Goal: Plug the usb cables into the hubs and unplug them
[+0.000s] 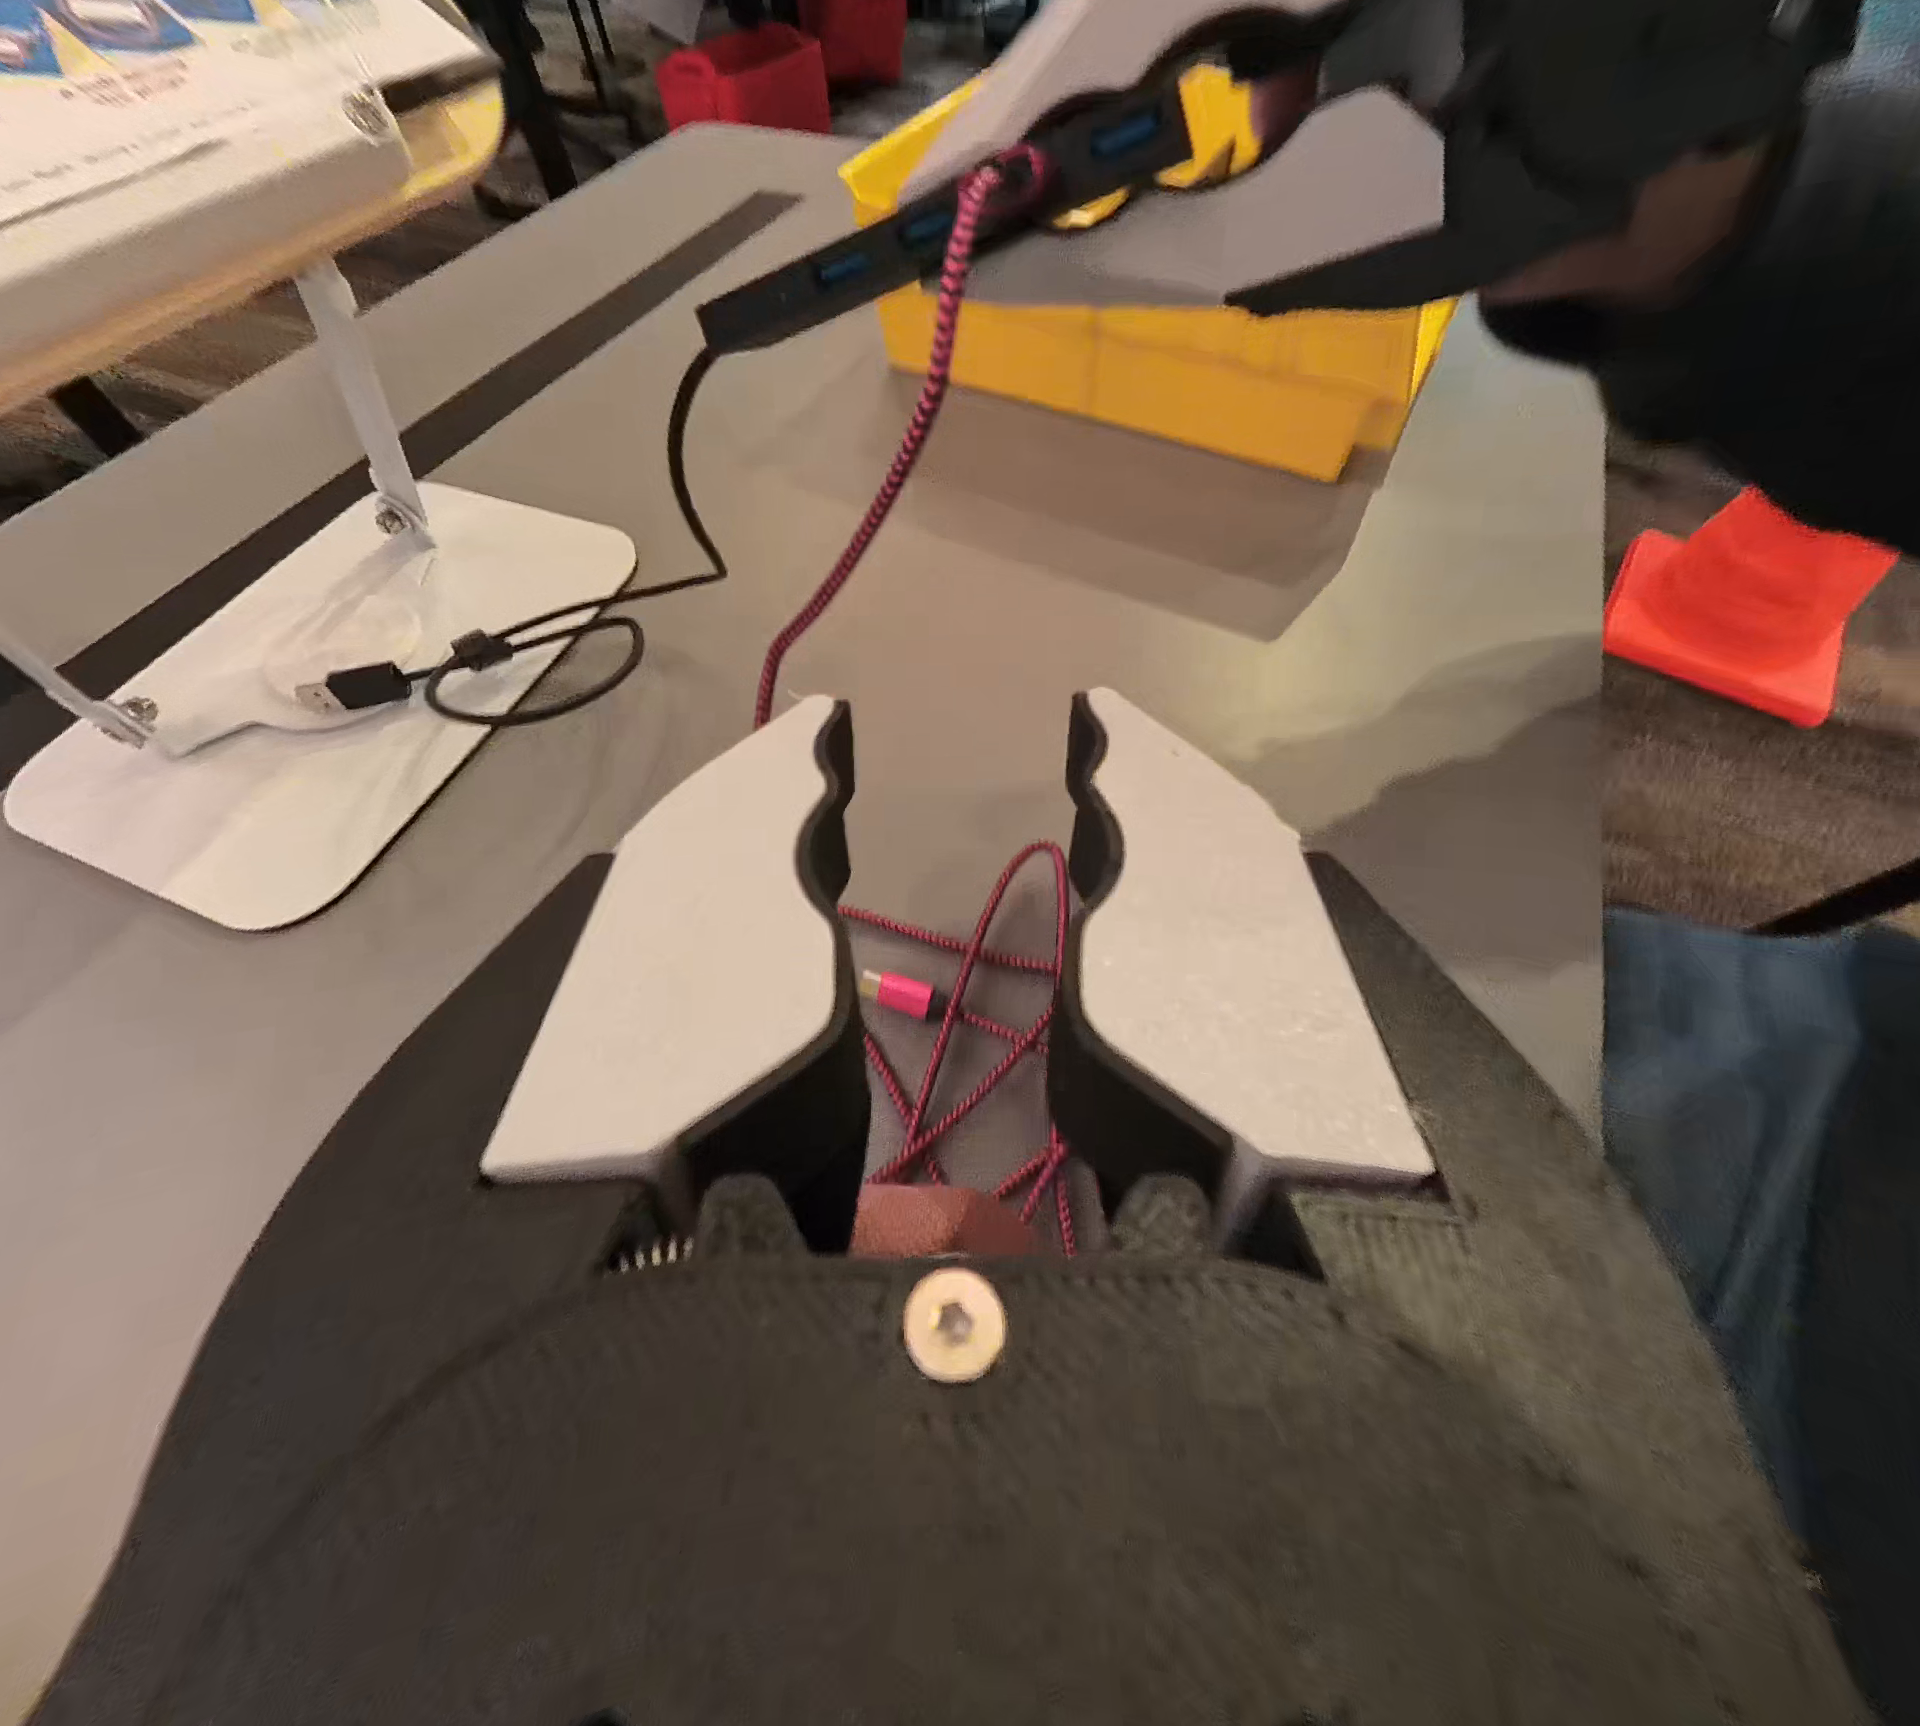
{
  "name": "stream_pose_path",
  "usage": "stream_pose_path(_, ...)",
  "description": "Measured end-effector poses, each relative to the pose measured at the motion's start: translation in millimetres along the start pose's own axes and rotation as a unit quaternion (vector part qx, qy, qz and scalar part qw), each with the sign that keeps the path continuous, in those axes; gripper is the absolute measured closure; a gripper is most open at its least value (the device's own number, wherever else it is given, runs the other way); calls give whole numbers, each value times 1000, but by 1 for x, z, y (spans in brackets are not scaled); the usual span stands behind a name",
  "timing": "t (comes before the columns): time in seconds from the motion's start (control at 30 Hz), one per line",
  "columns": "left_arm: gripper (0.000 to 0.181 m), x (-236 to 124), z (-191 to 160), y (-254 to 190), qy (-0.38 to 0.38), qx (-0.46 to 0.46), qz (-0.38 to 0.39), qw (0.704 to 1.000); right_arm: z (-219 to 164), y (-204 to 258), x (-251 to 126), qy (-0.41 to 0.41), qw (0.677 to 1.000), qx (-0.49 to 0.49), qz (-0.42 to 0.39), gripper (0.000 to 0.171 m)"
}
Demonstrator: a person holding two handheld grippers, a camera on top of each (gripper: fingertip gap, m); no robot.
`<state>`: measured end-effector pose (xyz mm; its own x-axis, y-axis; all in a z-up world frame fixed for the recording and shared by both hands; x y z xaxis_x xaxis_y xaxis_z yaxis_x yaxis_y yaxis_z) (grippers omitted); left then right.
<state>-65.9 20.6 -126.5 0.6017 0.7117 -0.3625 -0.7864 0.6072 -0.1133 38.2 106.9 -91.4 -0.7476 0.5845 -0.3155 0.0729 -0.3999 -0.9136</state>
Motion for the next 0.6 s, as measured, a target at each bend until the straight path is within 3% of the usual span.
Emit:
stream_pose_path(0.13,137,7,-24,-4,78,40,14,996,-7,18,1,20,999,-24,38,164)
stream_pose_path(0.3,112,10,-65,-7,182,51,12,982,-16,58,-2,42,994,-47,94,164)
stream_pose_path(0.5,88,12,-106,1,295,45,43,954,-24,103,-2,58,986,-42,153,163)
stream_pose_path(0.6,85,15,-125,9,345,50,76,934,-24,115,-2,59,982,-26,175,162)
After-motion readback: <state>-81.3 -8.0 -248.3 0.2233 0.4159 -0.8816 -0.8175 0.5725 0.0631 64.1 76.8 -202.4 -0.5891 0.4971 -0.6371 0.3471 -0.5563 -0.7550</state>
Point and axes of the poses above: each gripper's, where its closed fingertips meet, x out along the fingers, z out of its top, y = z × x across the jaws, the point moved 4 cm from there along -x, back along the fingers, and after that the axes turned 9 degrees about -x, right-handed, at the moved point
